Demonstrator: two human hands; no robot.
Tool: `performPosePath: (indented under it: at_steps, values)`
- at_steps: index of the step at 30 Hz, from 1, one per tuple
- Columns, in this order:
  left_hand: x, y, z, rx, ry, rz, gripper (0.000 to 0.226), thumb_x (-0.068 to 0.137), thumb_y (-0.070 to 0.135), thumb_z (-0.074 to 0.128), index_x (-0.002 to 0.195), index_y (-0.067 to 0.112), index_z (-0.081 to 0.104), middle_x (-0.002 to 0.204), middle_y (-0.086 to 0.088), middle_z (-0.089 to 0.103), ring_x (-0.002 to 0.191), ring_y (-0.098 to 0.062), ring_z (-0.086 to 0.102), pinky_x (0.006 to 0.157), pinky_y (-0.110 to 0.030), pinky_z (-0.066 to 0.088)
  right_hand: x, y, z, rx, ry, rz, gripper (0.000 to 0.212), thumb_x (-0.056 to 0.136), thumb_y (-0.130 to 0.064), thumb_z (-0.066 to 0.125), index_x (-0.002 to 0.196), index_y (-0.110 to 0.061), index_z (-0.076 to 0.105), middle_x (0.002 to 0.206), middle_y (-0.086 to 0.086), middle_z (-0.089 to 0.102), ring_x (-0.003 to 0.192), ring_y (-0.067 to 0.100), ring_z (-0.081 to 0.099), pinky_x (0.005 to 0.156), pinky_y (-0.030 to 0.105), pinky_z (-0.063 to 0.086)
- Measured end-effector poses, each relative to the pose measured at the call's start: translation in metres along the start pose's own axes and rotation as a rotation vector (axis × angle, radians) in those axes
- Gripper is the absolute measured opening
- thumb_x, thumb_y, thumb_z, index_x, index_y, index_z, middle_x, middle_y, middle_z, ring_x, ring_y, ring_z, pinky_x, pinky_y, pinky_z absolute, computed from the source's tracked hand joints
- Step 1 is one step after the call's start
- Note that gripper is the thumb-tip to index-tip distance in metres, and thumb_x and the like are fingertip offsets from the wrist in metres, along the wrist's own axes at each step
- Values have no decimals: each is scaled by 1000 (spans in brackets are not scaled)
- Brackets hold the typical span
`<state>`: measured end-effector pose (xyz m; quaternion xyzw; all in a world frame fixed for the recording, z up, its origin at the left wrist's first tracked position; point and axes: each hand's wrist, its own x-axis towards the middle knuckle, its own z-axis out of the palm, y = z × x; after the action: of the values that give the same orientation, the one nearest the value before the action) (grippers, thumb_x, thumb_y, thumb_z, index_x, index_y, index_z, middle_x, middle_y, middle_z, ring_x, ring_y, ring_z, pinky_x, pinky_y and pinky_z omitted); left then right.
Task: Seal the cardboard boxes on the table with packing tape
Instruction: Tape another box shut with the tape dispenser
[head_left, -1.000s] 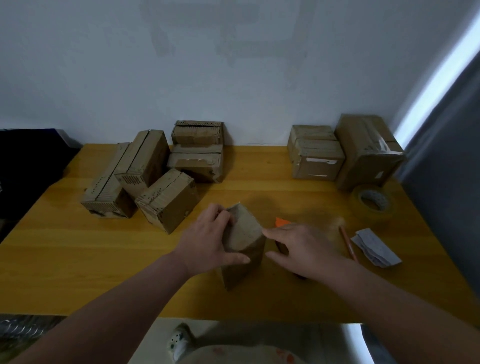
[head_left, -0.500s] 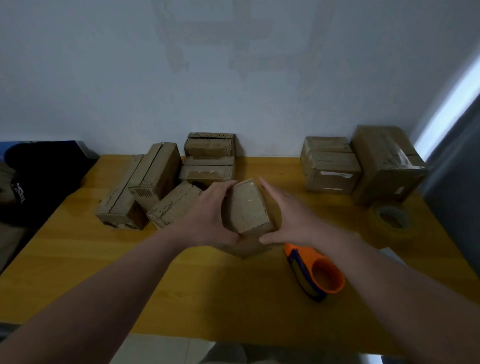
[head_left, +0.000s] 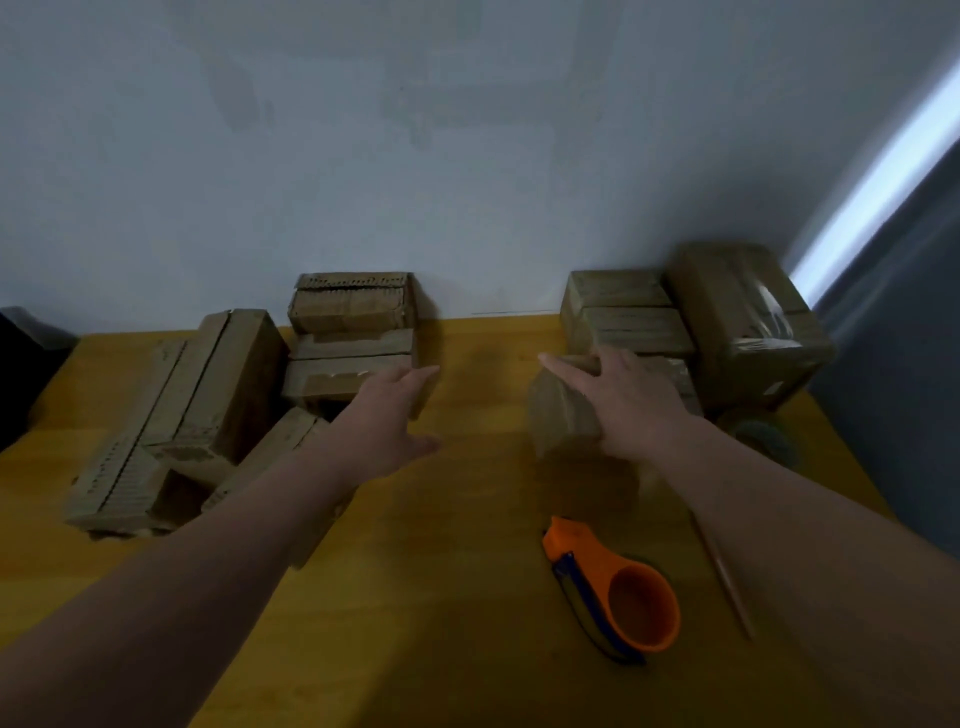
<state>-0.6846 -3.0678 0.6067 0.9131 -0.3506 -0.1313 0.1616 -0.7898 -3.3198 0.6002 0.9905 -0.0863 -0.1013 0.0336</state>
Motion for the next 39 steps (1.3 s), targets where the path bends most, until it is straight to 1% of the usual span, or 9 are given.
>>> performPosePath:
  at_steps: [5,11,15,21,25,27,30,34,39]
  values:
    - [15,-16,9,50,-23,-5,74,87,38,67,149,23,30,140,0,42,129,-19,36,107,-31,31,24,12,16,-138,-109,82,103,84,-20,71,149,-48,-5,151,17,17,139,35,20,109,48,30]
    - [13,-40,20,93,-62,-61,67,88,38,66,146,27,35,146,2,37,136,-18,30,113,-37,29,42,14,27,-246,-102,95,89,87,-24,66,149,-40,5,145,16,25,133,33,26,108,48,31]
    - [10,-50,25,116,-83,-109,65,89,38,64,146,32,34,148,4,35,138,-16,27,115,-43,24,49,12,29,-295,-124,118,86,82,-27,70,149,-35,16,147,14,23,135,33,24,108,49,33]
    - [0,-56,24,181,-62,-130,61,91,38,59,146,34,32,145,8,34,139,-15,23,118,-49,13,49,8,35,-269,-172,203,92,81,-32,72,149,-35,9,153,16,12,139,35,20,107,52,36]
    - [-9,-68,23,261,-28,-167,64,92,41,58,148,34,29,150,5,27,143,-19,16,119,-51,6,50,1,29,-320,-236,227,98,84,-36,69,152,-33,-1,158,19,1,145,38,8,110,57,29]
    - [-15,-76,25,281,-7,-222,68,90,44,58,149,34,24,154,1,21,145,-22,12,118,-52,5,51,-7,24,-327,-237,212,99,83,-38,69,153,-30,0,158,18,0,145,39,6,111,58,27]
    - [-23,-89,28,297,10,-334,80,87,50,60,151,32,16,157,-4,13,146,-27,9,118,-54,8,48,-26,20,-299,-143,159,93,82,-29,70,152,-29,9,157,17,6,144,38,12,111,55,30]
    - [-37,-105,31,221,-28,-486,96,81,57,63,152,30,6,156,-8,8,143,-36,13,115,-54,20,37,-55,21,-160,-49,96,86,84,-13,65,152,-29,14,156,12,10,142,33,16,111,50,31]
    - [-53,-102,35,164,-70,-571,100,82,57,64,153,27,-1,155,-15,10,137,-40,25,110,-50,32,2,-77,31,31,21,86,79,88,-19,65,151,-29,17,150,9,24,134,27,30,97,38,46]
